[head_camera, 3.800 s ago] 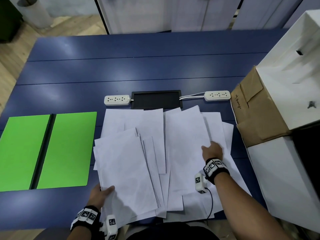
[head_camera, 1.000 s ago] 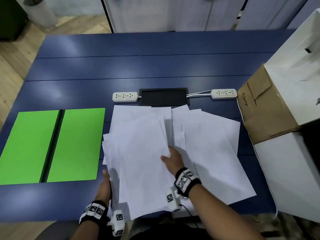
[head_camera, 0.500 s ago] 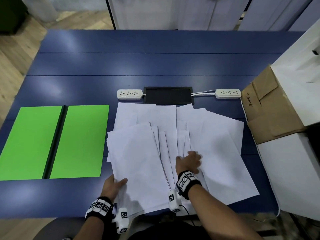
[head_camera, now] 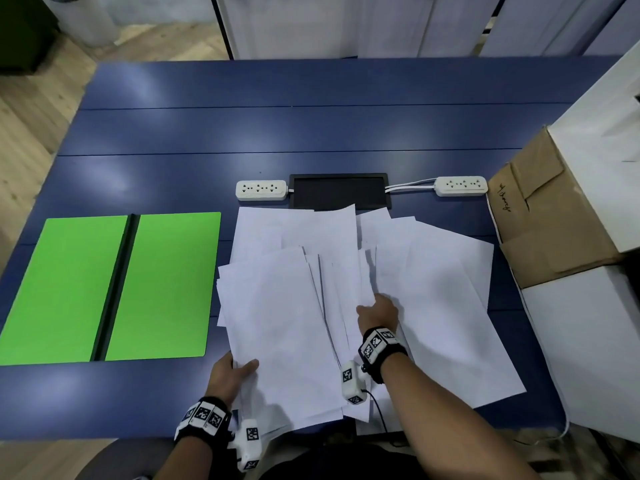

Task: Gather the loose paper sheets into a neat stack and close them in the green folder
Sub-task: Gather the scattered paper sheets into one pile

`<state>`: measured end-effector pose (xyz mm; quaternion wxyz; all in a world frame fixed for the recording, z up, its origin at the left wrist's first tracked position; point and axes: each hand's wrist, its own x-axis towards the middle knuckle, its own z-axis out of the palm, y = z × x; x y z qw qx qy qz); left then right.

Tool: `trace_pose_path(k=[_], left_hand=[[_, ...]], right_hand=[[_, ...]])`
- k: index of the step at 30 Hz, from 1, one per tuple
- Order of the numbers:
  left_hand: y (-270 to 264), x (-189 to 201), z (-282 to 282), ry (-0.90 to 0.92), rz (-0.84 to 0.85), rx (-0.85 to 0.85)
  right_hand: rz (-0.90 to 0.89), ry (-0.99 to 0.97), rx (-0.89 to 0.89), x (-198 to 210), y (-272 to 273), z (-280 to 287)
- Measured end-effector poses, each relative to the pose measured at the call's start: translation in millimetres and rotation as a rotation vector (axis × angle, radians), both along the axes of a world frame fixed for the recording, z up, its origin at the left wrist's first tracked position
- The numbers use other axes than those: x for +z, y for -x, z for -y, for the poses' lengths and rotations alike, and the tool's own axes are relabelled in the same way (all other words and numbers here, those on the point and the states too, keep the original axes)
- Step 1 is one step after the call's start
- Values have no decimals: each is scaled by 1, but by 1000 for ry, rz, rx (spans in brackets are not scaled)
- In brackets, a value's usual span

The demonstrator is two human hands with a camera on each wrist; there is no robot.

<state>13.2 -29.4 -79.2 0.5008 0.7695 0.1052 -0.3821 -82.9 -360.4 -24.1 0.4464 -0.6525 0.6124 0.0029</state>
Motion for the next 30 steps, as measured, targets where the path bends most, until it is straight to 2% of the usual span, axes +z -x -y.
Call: trace_pose_path(k=[3,7,13,17,21,26,30], left_hand=[[-1,0,0,-9,7,-14],[-1,-1,-1,-9,13,-17],[-2,-6,-2,-14,18,-20],[-2,-8,-1,-33,20,-9],[-1,-3,0,-24,8,-2],[1,3,3,-41,15,0],[3,8,5,-40,3,4]], right_hand=[[12,55,12,4,12,22],[-32,-9,7,6,27,48],[-62,-82,57,-14,29,47],[-28,-26,61,-10,35,53],[50,89,123,15,55,82],[-25,262,218,57,83,133],[68,332,217,98,95,160]])
